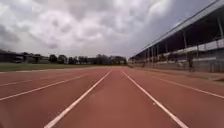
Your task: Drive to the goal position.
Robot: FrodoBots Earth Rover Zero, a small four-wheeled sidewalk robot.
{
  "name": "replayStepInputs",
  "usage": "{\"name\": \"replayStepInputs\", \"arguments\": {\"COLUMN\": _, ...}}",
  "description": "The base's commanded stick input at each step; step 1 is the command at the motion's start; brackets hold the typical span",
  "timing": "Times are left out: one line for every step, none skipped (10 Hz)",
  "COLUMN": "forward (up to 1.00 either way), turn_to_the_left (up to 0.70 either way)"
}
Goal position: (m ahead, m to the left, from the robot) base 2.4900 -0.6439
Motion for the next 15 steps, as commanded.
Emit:
{"name": "replayStepInputs", "arguments": {"forward": 0.45, "turn_to_the_left": 0.0}}
{"name": "replayStepInputs", "arguments": {"forward": 0.45, "turn_to_the_left": 0.0}}
{"name": "replayStepInputs", "arguments": {"forward": 0.45, "turn_to_the_left": 0.0}}
{"name": "replayStepInputs", "arguments": {"forward": 0.45, "turn_to_the_left": 0.0}}
{"name": "replayStepInputs", "arguments": {"forward": 0.45, "turn_to_the_left": 0.0}}
{"name": "replayStepInputs", "arguments": {"forward": 0.45, "turn_to_the_left": 0.0}}
{"name": "replayStepInputs", "arguments": {"forward": 0.45, "turn_to_the_left": 0.0}}
{"name": "replayStepInputs", "arguments": {"forward": 0.45, "turn_to_the_left": 0.0}}
{"name": "replayStepInputs", "arguments": {"forward": 0.45, "turn_to_the_left": 0.0}}
{"name": "replayStepInputs", "arguments": {"forward": 0.45, "turn_to_the_left": 0.0}}
{"name": "replayStepInputs", "arguments": {"forward": 0.45, "turn_to_the_left": 0.0}}
{"name": "replayStepInputs", "arguments": {"forward": 0.45, "turn_to_the_left": 0.0}}
{"name": "replayStepInputs", "arguments": {"forward": 0.45, "turn_to_the_left": 0.0}}
{"name": "replayStepInputs", "arguments": {"forward": 0.45, "turn_to_the_left": 0.0}}
{"name": "replayStepInputs", "arguments": {"forward": 0.45, "turn_to_the_left": 0.0}}
